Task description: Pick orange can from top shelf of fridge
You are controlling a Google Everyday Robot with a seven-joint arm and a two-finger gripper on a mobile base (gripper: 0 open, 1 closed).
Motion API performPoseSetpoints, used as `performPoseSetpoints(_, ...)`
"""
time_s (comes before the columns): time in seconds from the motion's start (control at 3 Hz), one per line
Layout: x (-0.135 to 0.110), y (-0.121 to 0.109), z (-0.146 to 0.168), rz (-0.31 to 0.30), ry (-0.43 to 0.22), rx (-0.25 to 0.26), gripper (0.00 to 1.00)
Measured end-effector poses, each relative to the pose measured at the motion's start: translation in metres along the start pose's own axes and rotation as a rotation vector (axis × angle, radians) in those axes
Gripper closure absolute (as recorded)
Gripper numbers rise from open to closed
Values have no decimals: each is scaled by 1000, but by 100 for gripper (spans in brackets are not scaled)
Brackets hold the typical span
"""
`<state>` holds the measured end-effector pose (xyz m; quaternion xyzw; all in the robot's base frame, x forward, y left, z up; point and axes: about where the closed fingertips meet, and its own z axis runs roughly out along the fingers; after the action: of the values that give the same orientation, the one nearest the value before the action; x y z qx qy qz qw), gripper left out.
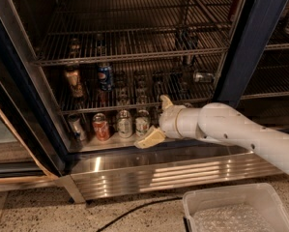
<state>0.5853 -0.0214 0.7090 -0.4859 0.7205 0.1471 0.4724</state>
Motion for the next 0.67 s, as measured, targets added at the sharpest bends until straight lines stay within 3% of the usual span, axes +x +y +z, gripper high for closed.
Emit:
performPoseSetpoints(0.33,-15,-3,10,-25,-85,31,0)
performPoseSetpoints(0.67,-40,2,28,-49,-174,7,0)
